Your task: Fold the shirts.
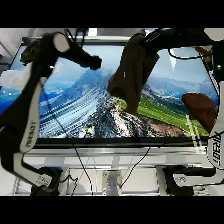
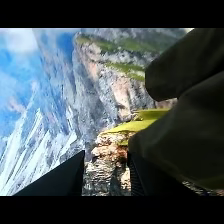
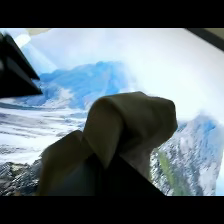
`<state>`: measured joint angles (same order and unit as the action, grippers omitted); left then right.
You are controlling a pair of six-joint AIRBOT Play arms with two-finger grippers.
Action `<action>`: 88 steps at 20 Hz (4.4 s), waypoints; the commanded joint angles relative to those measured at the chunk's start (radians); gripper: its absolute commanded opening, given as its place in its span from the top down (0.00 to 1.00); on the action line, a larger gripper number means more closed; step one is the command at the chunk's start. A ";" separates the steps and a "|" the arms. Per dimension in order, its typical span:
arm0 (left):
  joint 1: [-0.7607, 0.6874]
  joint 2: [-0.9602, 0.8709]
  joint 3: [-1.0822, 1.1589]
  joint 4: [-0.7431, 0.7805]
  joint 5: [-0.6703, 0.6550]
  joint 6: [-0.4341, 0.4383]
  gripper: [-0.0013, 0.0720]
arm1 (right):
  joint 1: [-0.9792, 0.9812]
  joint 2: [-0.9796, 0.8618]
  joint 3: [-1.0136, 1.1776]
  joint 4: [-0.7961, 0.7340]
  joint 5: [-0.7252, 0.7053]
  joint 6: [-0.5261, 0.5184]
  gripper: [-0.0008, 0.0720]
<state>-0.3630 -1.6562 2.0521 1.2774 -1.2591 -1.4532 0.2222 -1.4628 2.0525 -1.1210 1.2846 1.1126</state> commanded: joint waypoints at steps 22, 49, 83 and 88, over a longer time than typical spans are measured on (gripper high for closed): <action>-0.001 0.244 -0.391 -0.155 -0.150 0.046 0.19 | 0.084 0.015 -0.294 -0.056 0.369 0.178 0.44; -0.006 0.244 -0.610 -0.266 0.097 0.072 0.19 | 0.084 -0.135 -0.856 0.100 -0.271 0.005 0.44; -0.006 0.090 -0.610 -0.238 0.301 0.074 0.19 | 0.082 0.142 -0.092 -0.323 -0.243 0.006 0.96; -0.007 0.002 -0.610 -0.331 0.230 0.074 0.19 | 0.082 0.142 -0.056 -0.359 -0.287 0.006 0.96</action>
<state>-0.3691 -1.6100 1.4422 1.0077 -0.9836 -1.3800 0.3050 -1.3247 1.9720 -1.4399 1.0206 1.1110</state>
